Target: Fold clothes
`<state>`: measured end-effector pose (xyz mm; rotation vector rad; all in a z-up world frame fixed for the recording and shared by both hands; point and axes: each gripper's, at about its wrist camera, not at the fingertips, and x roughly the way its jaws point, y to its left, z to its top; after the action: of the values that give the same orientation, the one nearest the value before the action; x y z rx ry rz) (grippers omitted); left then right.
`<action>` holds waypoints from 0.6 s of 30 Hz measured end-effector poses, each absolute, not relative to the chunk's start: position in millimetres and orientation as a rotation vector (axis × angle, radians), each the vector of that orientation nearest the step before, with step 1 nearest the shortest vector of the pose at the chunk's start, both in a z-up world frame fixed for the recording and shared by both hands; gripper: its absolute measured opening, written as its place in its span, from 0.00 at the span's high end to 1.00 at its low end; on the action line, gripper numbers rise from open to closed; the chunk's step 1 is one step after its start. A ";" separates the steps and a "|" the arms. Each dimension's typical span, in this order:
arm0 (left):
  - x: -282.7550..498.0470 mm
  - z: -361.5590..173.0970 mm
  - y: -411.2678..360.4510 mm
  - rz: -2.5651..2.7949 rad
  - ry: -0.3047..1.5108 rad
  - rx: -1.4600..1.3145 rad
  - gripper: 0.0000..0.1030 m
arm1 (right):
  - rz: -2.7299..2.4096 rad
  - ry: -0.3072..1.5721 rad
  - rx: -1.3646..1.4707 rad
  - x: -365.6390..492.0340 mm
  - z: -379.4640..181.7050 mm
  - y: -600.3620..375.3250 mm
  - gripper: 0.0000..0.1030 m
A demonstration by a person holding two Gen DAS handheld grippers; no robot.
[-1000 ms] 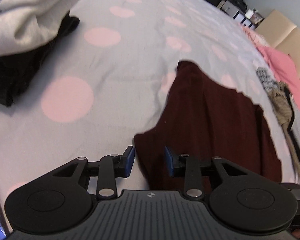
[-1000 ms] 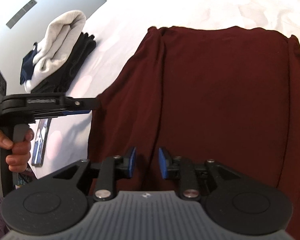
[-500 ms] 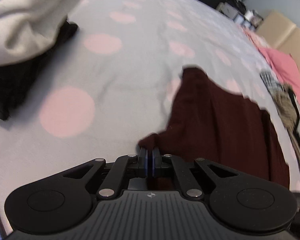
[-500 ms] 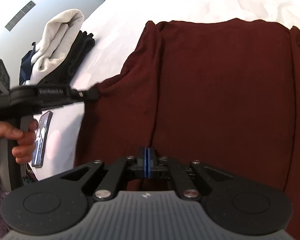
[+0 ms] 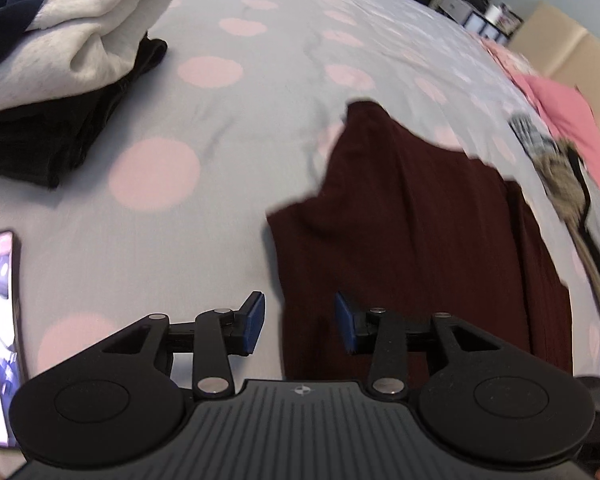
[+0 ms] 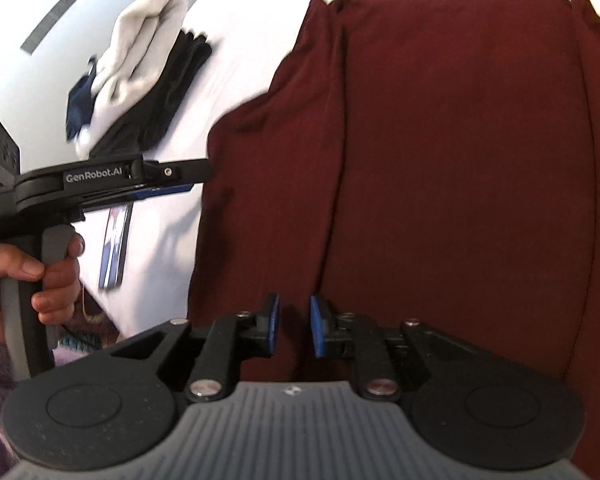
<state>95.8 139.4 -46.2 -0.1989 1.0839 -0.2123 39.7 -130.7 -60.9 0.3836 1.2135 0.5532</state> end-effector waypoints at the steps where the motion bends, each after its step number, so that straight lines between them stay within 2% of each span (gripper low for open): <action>1: 87.0 -45.0 137.6 -0.218 1.089 -0.187 0.65 | 0.558 1.224 0.383 33.5 -61.7 -130.6 0.80; 9: 18.6 -34.3 129.5 -0.303 1.120 -0.095 0.65 | 0.604 1.260 0.378 -12.0 -64.0 -135.8 0.80; 18: -61.3 -36.6 122.3 -0.415 1.168 0.133 0.65 | 0.720 1.235 0.065 -71.8 -59.5 -96.8 0.78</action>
<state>-61.3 122.3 -36.6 0.1329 1.1679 -0.4155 -71.8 -96.8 -59.5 0.0646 1.2352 0.7205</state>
